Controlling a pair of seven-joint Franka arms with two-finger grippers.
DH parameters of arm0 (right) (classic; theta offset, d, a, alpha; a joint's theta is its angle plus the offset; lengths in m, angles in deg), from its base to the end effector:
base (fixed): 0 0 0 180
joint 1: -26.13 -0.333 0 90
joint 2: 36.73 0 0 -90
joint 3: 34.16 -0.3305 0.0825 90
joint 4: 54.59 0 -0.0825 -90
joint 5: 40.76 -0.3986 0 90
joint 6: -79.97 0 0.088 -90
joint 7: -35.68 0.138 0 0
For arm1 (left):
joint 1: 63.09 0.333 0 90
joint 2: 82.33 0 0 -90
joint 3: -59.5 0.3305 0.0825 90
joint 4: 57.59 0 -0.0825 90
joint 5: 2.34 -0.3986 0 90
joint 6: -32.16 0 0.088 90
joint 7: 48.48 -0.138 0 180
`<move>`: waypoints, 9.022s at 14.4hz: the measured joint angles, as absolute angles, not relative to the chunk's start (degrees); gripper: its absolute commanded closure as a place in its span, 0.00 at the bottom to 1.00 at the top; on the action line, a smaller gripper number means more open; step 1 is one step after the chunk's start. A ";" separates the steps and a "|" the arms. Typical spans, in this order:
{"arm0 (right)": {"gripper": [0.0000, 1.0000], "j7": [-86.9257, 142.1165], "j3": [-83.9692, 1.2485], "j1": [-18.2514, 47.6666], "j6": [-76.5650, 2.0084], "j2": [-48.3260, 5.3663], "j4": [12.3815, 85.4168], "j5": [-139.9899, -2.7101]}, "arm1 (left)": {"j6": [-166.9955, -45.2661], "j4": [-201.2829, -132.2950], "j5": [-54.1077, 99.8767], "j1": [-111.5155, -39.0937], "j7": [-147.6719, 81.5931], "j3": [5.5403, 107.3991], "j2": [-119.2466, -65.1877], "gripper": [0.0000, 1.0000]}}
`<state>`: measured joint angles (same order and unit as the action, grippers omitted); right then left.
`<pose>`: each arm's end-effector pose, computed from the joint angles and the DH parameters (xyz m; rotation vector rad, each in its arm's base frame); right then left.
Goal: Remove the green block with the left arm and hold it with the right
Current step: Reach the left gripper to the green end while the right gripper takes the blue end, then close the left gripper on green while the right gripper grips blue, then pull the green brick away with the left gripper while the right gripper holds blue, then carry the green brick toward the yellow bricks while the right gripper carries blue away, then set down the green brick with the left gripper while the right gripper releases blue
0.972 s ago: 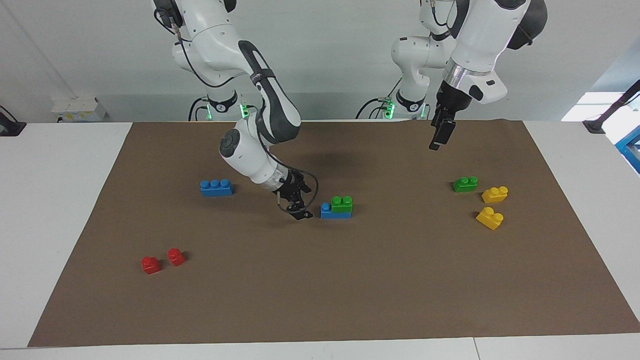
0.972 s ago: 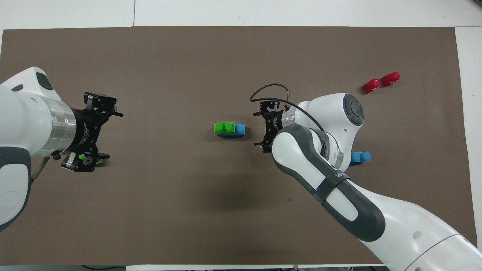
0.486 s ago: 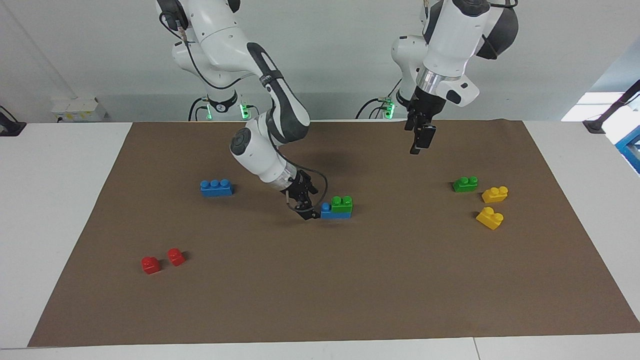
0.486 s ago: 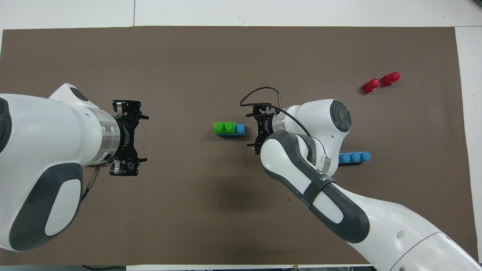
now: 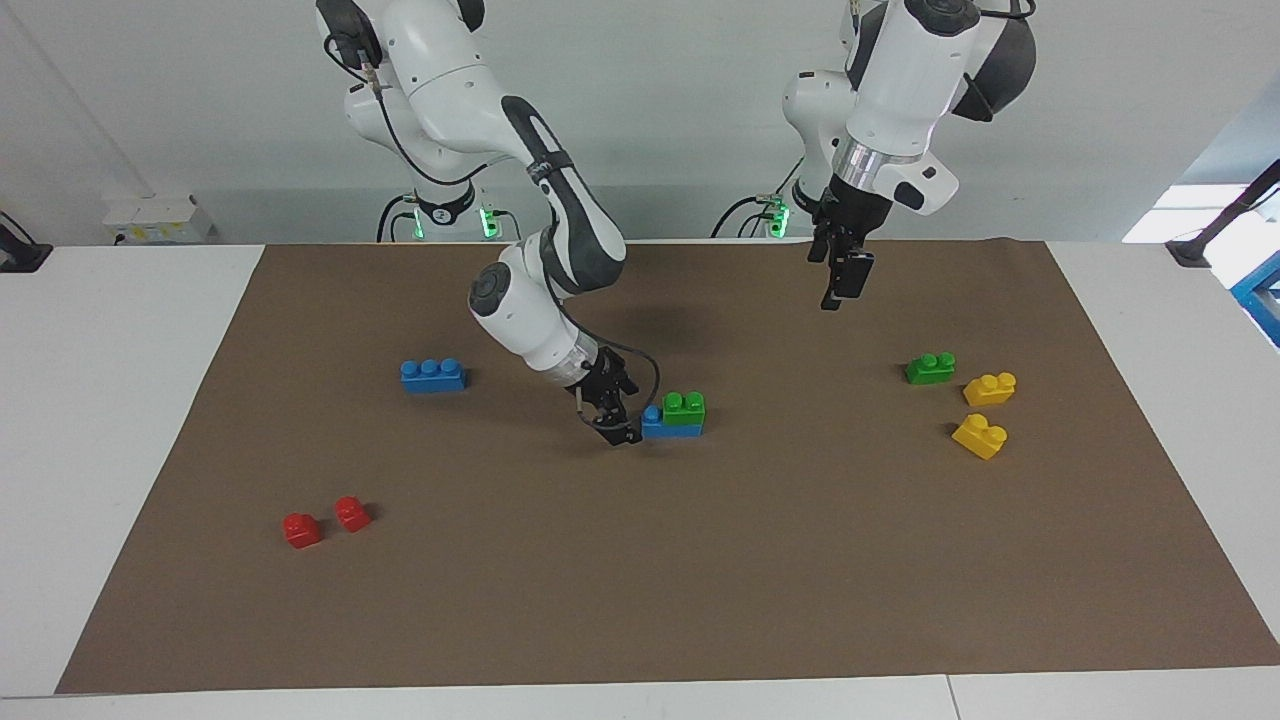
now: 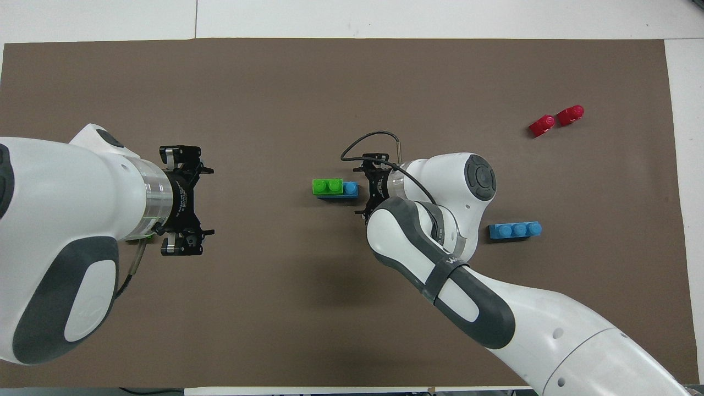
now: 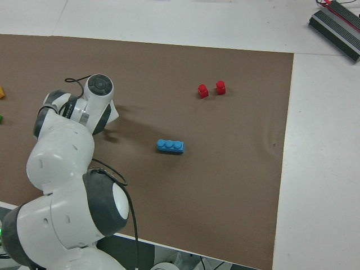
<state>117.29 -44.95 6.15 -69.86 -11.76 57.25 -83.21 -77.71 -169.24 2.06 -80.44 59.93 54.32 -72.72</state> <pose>0.5748 0.3311 0.2522 -1.9215 1.8351 0.4272 0.4943 -0.2161 0.5452 2.1694 2.0625 0.0046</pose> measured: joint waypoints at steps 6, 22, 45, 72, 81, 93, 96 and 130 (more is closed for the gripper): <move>0.06 117.29 -44.95 5.07 -71.53 -10.98 57.06 -83.21 | -84.68 -172.26 2.06 -84.12 70.30 54.09 -75.64 0.00; 1.00 117.03 -44.99 4.61 -71.90 -10.42 56.84 -83.21 | -98.88 -170.84 2.06 -90.37 76.83 54.01 -91.30 0.00; 1.00 117.03 -44.85 4.86 -71.89 -10.41 56.80 -83.22 | -104.60 -170.71 1.62 -94.83 82.67 54.32 -97.87 0.23; 1.00 116.88 -44.70 4.85 -72.12 -9.62 55.74 -83.56 | -92.27 -162.89 -0.81 -88.14 80.92 55.82 -91.48 1.00; 1.00 115.44 -44.05 16.95 -48.82 -10.72 46.00 -77.81 | -89.01 -164.68 -0.83 -84.20 59.63 55.98 -89.97 1.00; 1.00 90.61 -43.81 39.78 -36.72 -8.96 43.65 -70.08 | -88.80 -175.13 -0.39 -68.59 14.73 56.20 -86.18 1.00; 1.00 86.90 -43.82 43.40 -34.33 -8.97 44.26 -70.07 | -90.52 -177.31 -0.33 -66.14 8.98 56.22 -86.28 1.00; 0.00 88.13 -44.97 40.93 -38.15 -22.60 51.13 -61.83 | -95.22 -172.78 -0.09 -61.81 1.99 56.19 -91.68 0.00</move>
